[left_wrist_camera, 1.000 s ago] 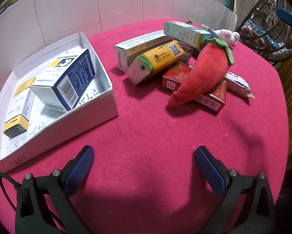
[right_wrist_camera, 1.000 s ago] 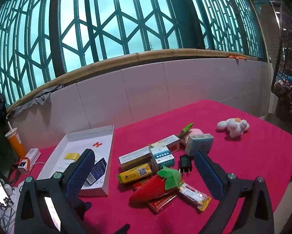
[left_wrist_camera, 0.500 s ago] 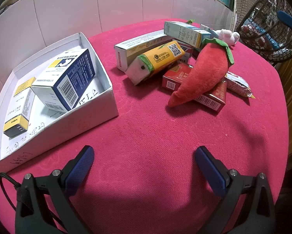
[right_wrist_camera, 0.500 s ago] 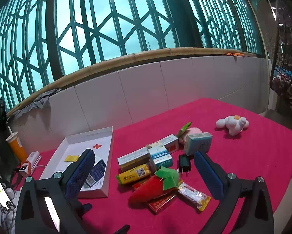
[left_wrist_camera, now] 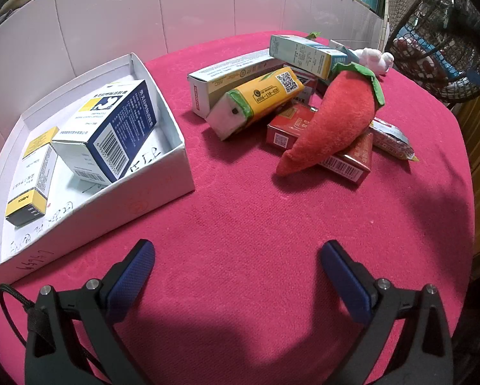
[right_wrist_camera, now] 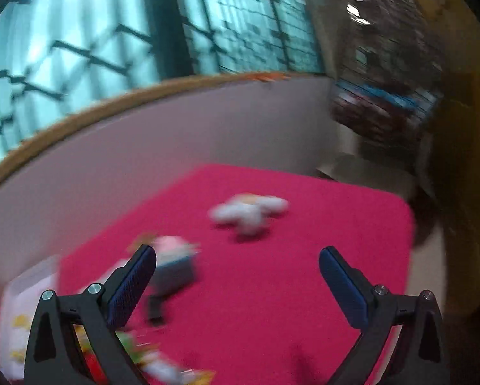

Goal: Organize objects

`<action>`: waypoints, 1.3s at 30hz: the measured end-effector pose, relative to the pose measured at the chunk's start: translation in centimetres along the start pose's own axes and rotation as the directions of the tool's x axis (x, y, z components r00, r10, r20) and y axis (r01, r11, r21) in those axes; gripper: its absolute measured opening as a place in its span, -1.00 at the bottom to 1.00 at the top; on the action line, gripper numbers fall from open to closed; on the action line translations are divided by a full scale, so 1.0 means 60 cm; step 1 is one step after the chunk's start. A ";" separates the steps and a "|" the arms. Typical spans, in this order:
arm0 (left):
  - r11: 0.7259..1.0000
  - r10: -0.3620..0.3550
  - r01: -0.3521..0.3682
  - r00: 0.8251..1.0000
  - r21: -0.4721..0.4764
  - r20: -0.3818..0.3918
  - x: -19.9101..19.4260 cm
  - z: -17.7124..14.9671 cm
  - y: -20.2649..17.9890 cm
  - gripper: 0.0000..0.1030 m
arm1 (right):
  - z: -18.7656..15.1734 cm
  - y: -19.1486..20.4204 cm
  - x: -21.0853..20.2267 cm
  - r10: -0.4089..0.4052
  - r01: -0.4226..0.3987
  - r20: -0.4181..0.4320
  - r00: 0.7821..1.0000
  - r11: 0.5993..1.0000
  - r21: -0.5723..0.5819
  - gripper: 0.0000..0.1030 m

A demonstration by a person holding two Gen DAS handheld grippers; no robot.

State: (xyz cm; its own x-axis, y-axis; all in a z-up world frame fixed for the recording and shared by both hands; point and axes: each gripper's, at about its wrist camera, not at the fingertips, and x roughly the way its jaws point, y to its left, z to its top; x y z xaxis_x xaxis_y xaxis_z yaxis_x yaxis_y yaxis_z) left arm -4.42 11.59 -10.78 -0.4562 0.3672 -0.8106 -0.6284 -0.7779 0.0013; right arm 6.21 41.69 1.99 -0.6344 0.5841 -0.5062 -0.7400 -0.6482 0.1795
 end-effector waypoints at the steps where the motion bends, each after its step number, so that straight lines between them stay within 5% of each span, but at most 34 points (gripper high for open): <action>1: 1.000 0.001 -0.001 1.000 0.000 0.000 0.000 0.000 0.000 1.00 | 0.000 -0.016 0.021 -0.043 0.043 -0.028 0.999 0.999 0.018 1.00; 8: 1.000 0.000 0.000 1.000 0.000 0.000 0.001 0.001 0.001 1.00 | -0.030 -0.031 0.181 -0.145 0.152 -0.309 0.940 0.988 0.001 1.00; 13: 1.000 0.000 0.000 1.000 0.000 0.000 0.000 0.000 0.002 1.00 | -0.057 0.014 0.226 -0.235 0.212 -0.337 0.911 0.972 -0.106 1.00; 39: 1.000 0.000 0.000 1.000 0.001 0.000 0.004 0.002 -0.001 1.00 | -0.046 0.076 0.250 -0.217 0.184 -0.345 0.913 0.975 -0.126 1.00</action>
State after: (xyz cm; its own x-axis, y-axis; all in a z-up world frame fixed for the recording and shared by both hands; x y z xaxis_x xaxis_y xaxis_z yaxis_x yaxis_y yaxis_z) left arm -4.56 11.75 -10.91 -0.4562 0.3670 -0.8107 -0.6288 -0.7776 0.0018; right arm -6.07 46.13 -7.10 -0.3419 0.5057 -0.7921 -0.8100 -0.5859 -0.0244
